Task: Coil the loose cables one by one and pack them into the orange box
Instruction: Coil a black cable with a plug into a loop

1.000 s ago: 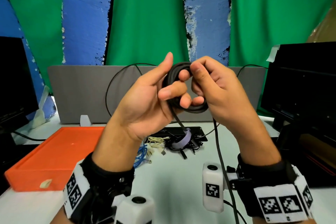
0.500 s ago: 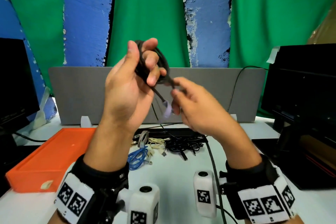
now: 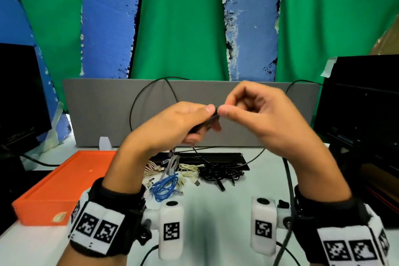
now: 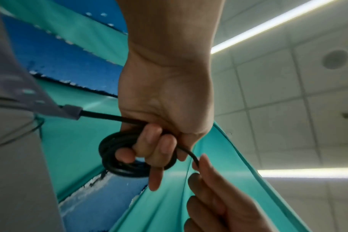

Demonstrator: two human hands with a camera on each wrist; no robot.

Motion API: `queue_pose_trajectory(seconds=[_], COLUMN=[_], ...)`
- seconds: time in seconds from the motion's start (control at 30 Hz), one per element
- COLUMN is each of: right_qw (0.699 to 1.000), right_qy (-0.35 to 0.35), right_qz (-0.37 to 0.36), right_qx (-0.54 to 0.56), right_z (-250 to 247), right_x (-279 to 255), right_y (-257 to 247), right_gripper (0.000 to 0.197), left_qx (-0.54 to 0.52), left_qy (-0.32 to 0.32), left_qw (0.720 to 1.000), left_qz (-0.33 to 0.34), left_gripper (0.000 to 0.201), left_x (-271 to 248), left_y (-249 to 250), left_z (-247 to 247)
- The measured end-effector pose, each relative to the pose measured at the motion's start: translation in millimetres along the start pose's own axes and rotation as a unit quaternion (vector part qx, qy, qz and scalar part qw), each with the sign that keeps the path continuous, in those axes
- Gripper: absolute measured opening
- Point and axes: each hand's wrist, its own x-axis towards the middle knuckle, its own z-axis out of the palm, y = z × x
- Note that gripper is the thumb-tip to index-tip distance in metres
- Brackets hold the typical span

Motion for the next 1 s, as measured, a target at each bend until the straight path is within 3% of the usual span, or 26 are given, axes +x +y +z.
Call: queue_pose_trajectory(seconds=[0.07,0.17,0.33,0.43,0.5,0.57,0.63,0.7,0.77,0.83,0.87,0.9,1.0], right_qw=[0.999,0.996,0.989,0.987,0.98,0.966,0.951,0.947,0.958,0.968,0.968,0.965,0.953], right_qy=[0.045,0.083,0.125,0.074,0.002,-0.078,-0.15,-0.185,-0.161,-0.092,-0.057,-0.025,0.053], right_qz=[-0.011,-0.035,-0.046,0.01,0.048,0.077,0.092,0.087,0.06,0.03,0.019,0.007,-0.031], right_qx=[0.022,0.022,-0.07,-0.141,-0.192,-0.233,-0.254,-0.246,-0.228,-0.231,-0.244,-0.261,-0.296], right_z=[-2.0,3.7,11.7,18.5,25.1,33.3,42.6,49.7,50.7,46.0,42.7,39.4,33.1], right_x=[1.7,4.4,8.4,9.1,7.8,6.3,5.0,4.4,4.1,3.9,3.9,4.0,3.8], right_y=[2.9,5.9,17.8,25.2,26.9,26.5,22.6,15.4,7.4,4.0,4.4,5.1,7.5], right_gripper=[0.017,0.016,0.017,0.022,0.025,0.024,0.02,0.02,0.019,0.015,0.014,0.014,0.017], left_qx=[-0.095,-0.269,-0.532,-0.604,-0.578,-0.495,-0.36,-0.188,0.039,0.257,0.305,0.299,0.128], left_qy=[-0.041,-0.049,-0.026,0.045,0.139,0.253,0.34,0.374,0.364,0.306,0.278,0.258,0.177], left_qw=[0.995,0.96,0.834,0.776,0.785,0.813,0.849,0.886,0.914,0.909,0.905,0.914,0.975], left_qz=[0.011,0.064,0.142,0.175,0.176,0.174,0.186,0.197,0.175,0.12,0.102,0.095,0.033], left_gripper=[0.063,0.047,0.041,0.042,0.042,0.04,0.036,0.03,0.028,0.037,0.041,0.043,0.06], left_x=[-0.3,0.7,7.1,8.2,10.5,15.1,19.3,20.4,20.7,19.5,18.7,17.9,13.3], left_y=[-2.2,-2.2,6.4,8.2,4.6,-0.5,-3.5,-7.5,-16.1,-24.0,-24.9,-23.5,-12.3], left_z=[0.8,4.2,-3.1,-11.9,-13.9,-12.8,-8.4,-5.2,-4.6,-4.3,-4.1,-3.1,-0.2])
